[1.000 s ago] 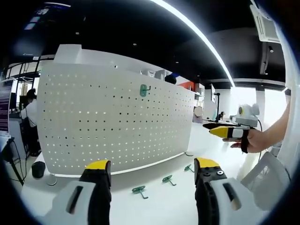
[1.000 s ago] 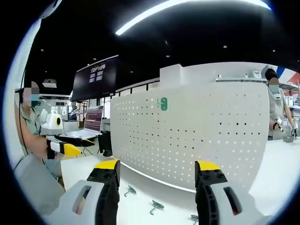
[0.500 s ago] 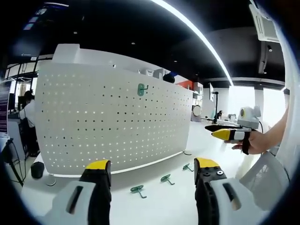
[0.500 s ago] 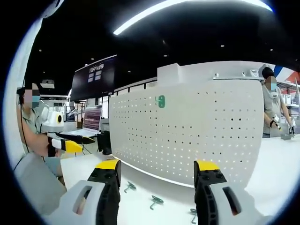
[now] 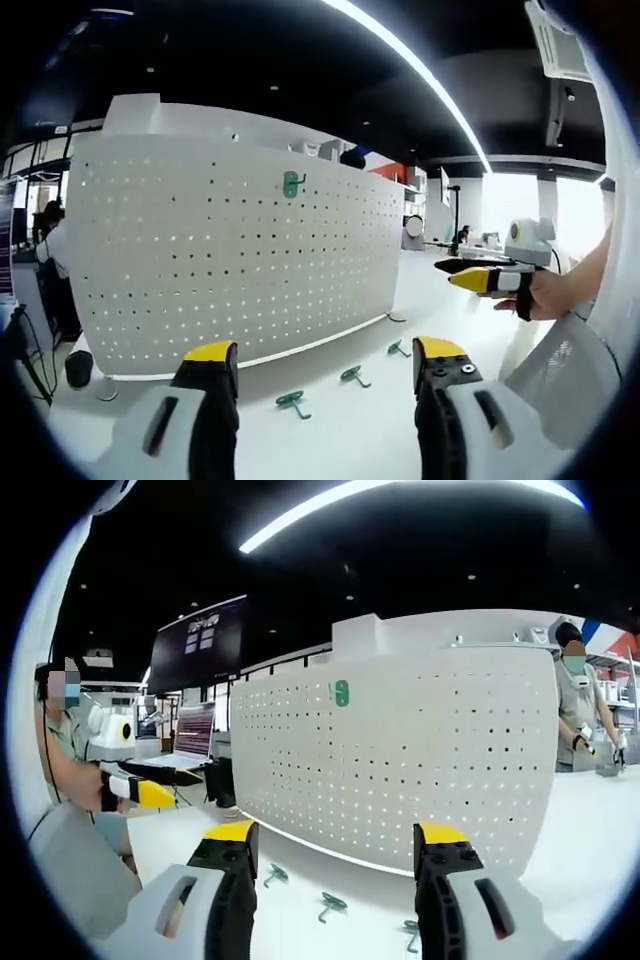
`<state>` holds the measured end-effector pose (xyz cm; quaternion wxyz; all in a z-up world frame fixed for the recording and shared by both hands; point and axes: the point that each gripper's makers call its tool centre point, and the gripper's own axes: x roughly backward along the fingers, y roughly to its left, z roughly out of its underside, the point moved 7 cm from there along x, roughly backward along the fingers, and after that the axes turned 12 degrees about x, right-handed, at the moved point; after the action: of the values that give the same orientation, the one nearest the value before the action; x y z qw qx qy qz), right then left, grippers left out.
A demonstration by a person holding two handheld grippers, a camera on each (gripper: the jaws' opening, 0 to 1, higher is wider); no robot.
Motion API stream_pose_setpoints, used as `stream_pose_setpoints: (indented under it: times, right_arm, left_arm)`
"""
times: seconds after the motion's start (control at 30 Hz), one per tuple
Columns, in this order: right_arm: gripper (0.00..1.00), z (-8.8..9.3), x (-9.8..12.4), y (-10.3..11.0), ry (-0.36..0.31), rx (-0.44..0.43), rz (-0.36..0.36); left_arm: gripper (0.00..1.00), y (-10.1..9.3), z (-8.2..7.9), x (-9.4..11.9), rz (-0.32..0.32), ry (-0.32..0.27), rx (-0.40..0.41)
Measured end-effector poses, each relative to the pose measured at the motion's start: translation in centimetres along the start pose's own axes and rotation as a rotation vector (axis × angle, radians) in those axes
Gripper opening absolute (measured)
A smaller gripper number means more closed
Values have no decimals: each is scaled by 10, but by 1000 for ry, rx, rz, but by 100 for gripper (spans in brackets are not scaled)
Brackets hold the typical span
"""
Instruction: Insert the hook assembly into the mounting plate slot until the hook locks in place.
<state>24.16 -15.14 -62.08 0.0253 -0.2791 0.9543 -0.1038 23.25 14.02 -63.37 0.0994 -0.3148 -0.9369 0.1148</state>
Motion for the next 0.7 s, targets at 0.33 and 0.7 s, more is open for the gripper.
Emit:
stream_pose_setpoints:
  times: [0.33,0.7]
  right_arm:
    - [60,1,-1,2,1,3,-9]
    - [59,1,-1,6,3,19,-28]
  left_arm:
    - [73,1,-2,-2,10,7,-4]
    - [72,7,-5,-13,34,57,-61]
